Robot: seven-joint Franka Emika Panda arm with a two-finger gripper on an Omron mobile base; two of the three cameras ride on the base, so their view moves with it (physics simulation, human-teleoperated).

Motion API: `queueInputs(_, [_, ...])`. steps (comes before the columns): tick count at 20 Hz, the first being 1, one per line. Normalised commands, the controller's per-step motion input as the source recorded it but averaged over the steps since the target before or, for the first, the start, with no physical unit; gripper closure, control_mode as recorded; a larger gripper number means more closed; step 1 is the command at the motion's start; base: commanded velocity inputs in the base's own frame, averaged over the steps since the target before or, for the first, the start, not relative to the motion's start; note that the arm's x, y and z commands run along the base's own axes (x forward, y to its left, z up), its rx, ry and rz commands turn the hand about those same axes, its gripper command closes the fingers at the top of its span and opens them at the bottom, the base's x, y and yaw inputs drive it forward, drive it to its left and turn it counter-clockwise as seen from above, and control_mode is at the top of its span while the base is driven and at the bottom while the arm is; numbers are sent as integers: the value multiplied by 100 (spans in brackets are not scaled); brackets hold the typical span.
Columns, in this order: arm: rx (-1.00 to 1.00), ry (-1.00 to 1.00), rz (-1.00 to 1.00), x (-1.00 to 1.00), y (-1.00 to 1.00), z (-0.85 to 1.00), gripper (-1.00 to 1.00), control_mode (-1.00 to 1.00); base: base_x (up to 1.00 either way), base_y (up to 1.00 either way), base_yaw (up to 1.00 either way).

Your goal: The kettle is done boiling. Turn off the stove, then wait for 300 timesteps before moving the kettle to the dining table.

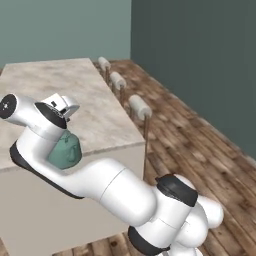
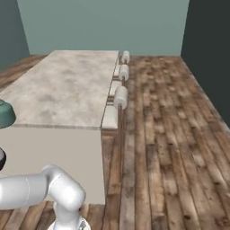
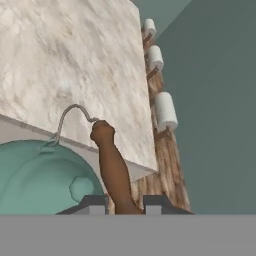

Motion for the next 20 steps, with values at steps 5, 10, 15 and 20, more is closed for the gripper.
queueInputs(5, [0, 0, 0, 0, 0, 0, 100, 100, 55, -46, 36])
queueInputs(10, [0, 0, 0, 0, 0, 0, 100, 100, 51, -47, 34])
queueInputs(15, [0, 0, 0, 0, 0, 0, 100, 100, 45, -47, 33])
queueInputs(20, [0, 0, 0, 0, 0, 0, 100, 100, 36, -33, 27])
